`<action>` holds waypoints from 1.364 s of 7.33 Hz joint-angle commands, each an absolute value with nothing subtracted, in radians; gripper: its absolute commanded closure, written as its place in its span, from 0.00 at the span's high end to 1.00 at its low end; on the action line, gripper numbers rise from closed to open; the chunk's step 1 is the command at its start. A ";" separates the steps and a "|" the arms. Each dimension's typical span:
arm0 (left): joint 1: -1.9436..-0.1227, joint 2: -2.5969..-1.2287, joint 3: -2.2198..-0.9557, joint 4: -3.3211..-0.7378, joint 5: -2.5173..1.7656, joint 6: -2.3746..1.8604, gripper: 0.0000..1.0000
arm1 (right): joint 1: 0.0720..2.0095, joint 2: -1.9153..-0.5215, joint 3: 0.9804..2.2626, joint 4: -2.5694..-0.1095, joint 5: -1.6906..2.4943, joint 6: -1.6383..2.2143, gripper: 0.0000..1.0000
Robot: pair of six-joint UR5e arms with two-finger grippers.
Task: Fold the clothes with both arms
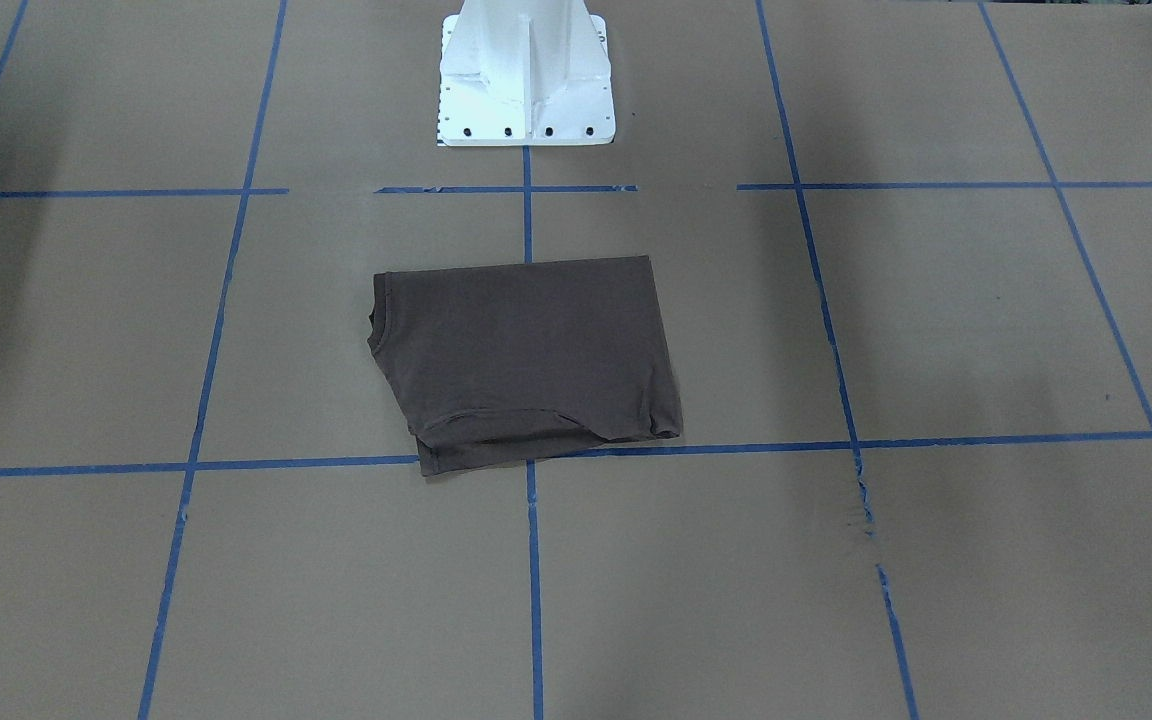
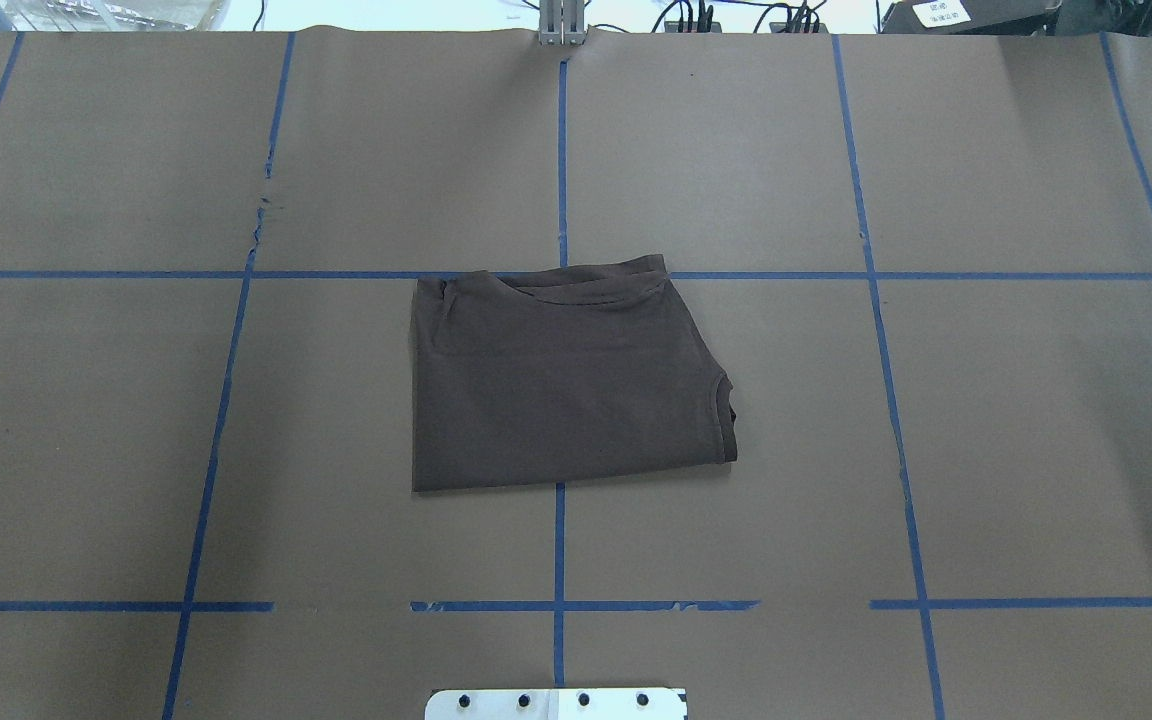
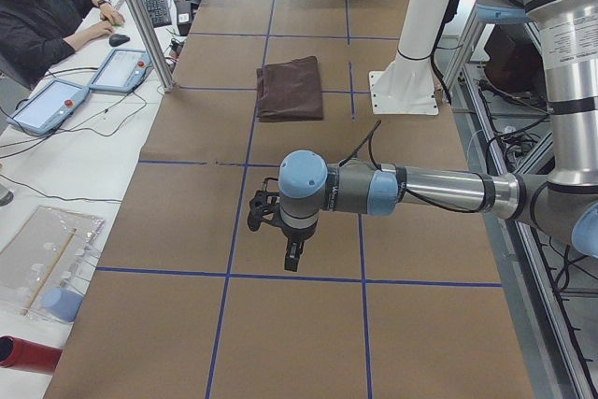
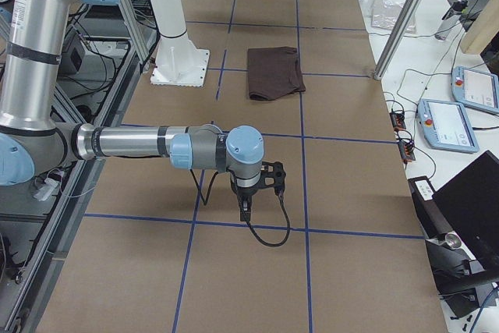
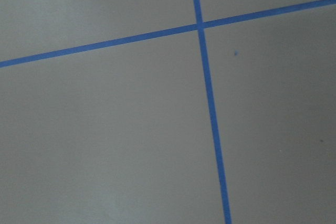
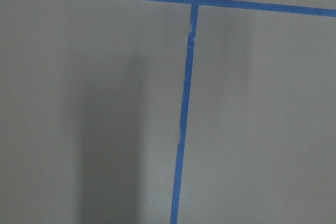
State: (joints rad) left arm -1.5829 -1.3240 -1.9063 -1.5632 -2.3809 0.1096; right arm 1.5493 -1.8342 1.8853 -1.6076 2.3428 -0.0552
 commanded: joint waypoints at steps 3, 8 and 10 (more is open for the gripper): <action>-1.583 -1.322 -1.916 -1.562 -2.388 0.109 1.00 | 1.549 -1.833 1.885 -1.603 2.316 -0.055 1.00; -1.583 -1.321 -1.916 -1.563 -2.381 0.109 1.00 | 1.549 -1.838 1.885 -1.600 2.318 -0.055 1.00; -1.583 -1.322 -1.917 -1.562 -2.381 0.109 1.00 | 1.549 -1.851 1.882 -1.597 2.321 -0.057 1.00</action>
State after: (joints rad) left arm -1.5831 -1.3212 -1.9167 -1.5620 -2.3808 0.1089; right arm 1.5493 -1.8420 1.8843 -1.5994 2.3183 -0.0556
